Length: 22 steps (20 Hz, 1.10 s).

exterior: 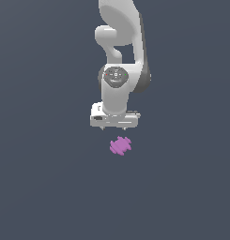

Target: Pick up the object and move it to a goal position.

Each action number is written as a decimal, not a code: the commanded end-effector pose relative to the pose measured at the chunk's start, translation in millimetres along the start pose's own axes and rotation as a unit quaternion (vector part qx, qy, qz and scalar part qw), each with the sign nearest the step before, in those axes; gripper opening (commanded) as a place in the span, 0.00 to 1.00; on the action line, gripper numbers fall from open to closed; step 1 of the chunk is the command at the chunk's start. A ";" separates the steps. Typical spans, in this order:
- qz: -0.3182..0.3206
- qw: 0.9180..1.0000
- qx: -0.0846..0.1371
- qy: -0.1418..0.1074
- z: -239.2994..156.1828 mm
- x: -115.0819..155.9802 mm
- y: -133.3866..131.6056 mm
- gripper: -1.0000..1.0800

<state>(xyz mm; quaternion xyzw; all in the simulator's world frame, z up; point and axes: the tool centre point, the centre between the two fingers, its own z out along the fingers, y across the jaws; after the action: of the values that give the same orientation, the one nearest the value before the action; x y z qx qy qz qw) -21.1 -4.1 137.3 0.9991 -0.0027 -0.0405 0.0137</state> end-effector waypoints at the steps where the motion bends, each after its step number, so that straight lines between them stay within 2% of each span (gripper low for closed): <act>1: 0.000 1.000 0.000 0.000 0.0 0.0 0.0 0.81; 12: -0.019 1.000 0.001 0.008 -6.7 5.6 -11.1 0.81; 22: -0.050 0.999 0.007 -0.010 -1.1 19.7 -12.0 0.81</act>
<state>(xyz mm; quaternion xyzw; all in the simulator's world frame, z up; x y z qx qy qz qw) -4.2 7.8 138.1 0.9981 0.0402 -0.0471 0.0060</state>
